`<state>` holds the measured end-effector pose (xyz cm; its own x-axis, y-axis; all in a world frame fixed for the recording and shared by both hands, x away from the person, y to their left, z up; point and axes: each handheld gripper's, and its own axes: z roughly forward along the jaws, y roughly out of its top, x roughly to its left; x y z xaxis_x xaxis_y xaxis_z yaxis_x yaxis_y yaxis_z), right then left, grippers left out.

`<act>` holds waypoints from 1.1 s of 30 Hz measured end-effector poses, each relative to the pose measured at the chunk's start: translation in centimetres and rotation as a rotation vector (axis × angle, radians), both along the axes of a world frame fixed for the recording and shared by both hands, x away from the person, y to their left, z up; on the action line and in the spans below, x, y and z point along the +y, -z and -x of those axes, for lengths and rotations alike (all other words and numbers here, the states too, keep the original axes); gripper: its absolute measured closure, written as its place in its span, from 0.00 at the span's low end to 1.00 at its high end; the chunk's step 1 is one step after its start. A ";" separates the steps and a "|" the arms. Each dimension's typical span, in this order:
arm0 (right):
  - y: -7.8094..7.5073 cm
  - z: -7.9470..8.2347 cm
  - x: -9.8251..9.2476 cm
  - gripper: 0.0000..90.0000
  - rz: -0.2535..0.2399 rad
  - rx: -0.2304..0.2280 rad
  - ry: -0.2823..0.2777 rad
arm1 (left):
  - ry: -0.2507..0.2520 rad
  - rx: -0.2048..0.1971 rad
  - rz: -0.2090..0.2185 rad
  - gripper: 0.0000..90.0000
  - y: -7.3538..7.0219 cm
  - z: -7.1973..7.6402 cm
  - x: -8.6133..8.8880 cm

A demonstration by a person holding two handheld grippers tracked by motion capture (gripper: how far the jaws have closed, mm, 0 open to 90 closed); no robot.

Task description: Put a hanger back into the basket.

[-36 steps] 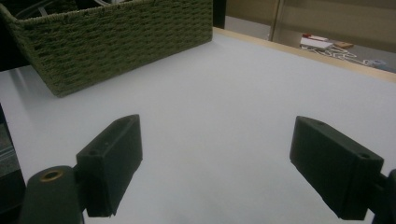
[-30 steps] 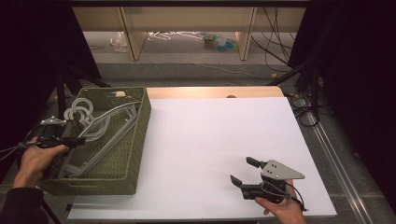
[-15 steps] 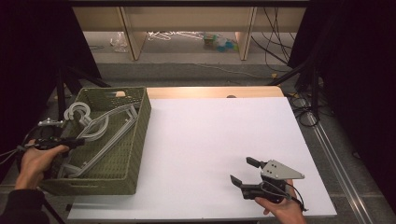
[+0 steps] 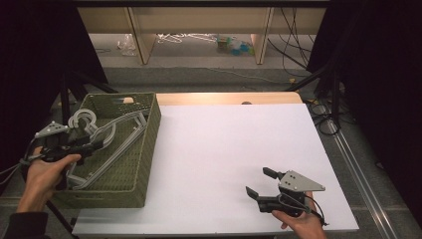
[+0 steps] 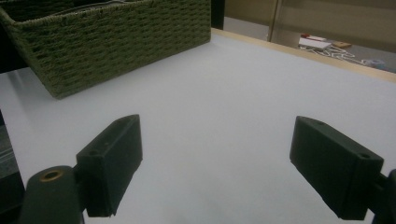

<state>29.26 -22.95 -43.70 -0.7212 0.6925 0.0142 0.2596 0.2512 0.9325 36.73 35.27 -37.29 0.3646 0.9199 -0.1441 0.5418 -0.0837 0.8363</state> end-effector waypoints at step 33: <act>-0.1 0.1 0.0 0.20 -0.012 0.014 -0.003 | 0.194 -0.180 0.082 0.24 -1.4 5.0 -9.4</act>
